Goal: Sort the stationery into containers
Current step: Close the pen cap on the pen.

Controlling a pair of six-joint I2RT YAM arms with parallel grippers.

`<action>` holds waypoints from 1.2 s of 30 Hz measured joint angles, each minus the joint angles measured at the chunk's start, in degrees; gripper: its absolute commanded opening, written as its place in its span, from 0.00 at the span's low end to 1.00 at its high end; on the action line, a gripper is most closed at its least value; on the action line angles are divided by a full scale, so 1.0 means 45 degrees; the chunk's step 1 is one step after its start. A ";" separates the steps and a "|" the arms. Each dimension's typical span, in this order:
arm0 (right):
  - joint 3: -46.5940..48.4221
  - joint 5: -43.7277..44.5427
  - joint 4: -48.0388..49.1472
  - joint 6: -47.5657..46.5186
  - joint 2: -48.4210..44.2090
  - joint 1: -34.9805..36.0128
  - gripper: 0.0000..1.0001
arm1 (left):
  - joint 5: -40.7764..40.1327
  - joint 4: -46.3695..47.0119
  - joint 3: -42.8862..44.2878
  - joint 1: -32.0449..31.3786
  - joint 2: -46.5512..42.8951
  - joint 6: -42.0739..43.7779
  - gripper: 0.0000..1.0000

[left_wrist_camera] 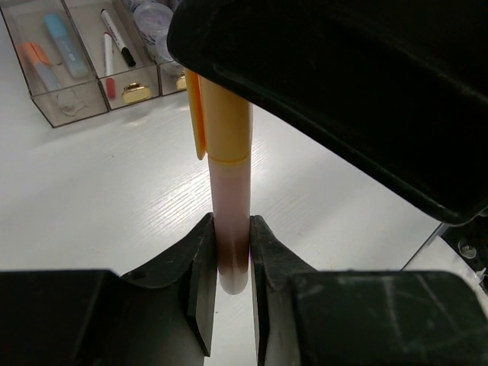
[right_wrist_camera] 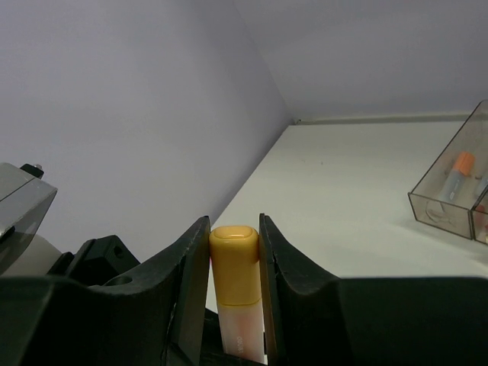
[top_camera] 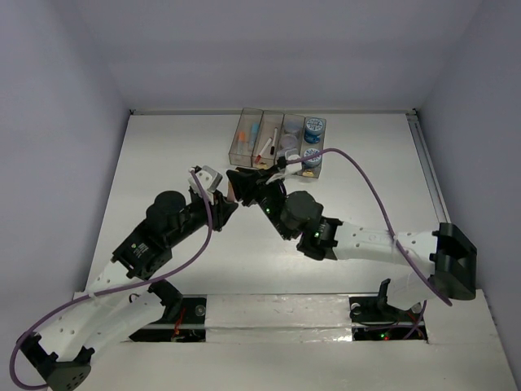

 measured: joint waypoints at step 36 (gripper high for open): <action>-0.3050 -0.0063 0.3648 0.3711 0.0311 -0.0034 0.00 | 0.1622 -0.3677 0.1972 0.0306 0.1719 -0.0432 0.00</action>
